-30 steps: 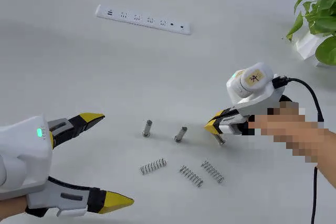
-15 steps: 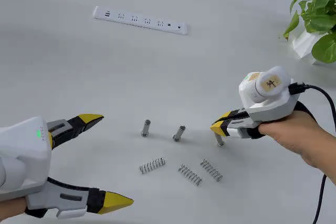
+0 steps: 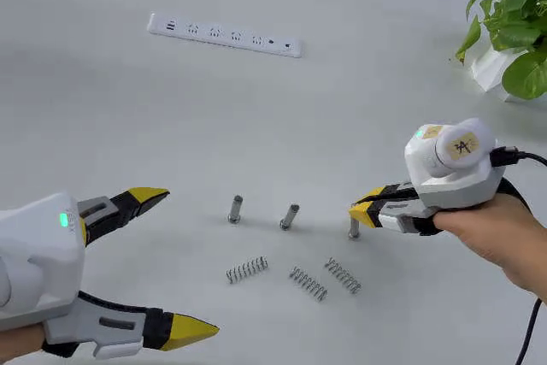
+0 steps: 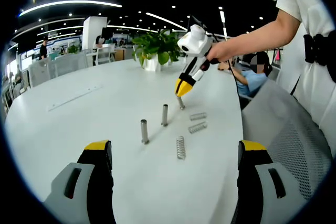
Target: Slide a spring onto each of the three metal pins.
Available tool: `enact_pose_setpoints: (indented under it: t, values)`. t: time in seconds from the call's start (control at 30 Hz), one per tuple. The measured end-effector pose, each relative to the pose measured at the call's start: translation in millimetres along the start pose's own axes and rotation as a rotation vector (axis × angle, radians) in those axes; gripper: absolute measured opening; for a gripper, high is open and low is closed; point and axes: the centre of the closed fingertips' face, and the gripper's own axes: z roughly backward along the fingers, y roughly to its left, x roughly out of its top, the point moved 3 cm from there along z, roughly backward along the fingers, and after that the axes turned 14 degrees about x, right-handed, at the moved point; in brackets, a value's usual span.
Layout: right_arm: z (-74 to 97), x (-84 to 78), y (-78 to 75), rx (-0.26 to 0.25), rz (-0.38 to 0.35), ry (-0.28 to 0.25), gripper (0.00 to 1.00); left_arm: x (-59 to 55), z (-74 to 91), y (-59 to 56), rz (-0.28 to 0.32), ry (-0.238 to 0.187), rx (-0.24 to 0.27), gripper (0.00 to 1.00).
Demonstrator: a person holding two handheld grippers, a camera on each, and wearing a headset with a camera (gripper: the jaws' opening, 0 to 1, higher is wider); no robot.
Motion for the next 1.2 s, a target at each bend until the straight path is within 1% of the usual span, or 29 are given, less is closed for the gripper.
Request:
enact_pose_setpoints:
  t: [0.2,0.4,0.73,0.9,1.2]
  values:
    - [4.3,-5.4,1.6,-0.008,-0.004,-0.013,0.04,-1.7,0.2,-1.1,-0.003,0.006,-0.004,0.99]
    - [6.9,-9.5,4.1,-0.011,-0.009,-0.030,0.04,-0.1,-0.7,-1.7,-0.003,0.003,-0.005,0.99]
    - [6.7,-11.2,8.7,-0.009,-0.007,-0.047,0.04,0.6,-0.7,-3.6,-0.005,0.002,-0.008,0.99]
    - [4.8,-9.9,10.4,-0.007,-0.001,-0.056,0.04,-0.1,-0.4,-3.9,-0.004,0.005,-0.010,0.99]
    - [1.2,-2.9,13.0,-0.006,0.014,-0.071,0.04,0.8,-0.7,-4.1,-0.003,0.003,-0.011,0.99]
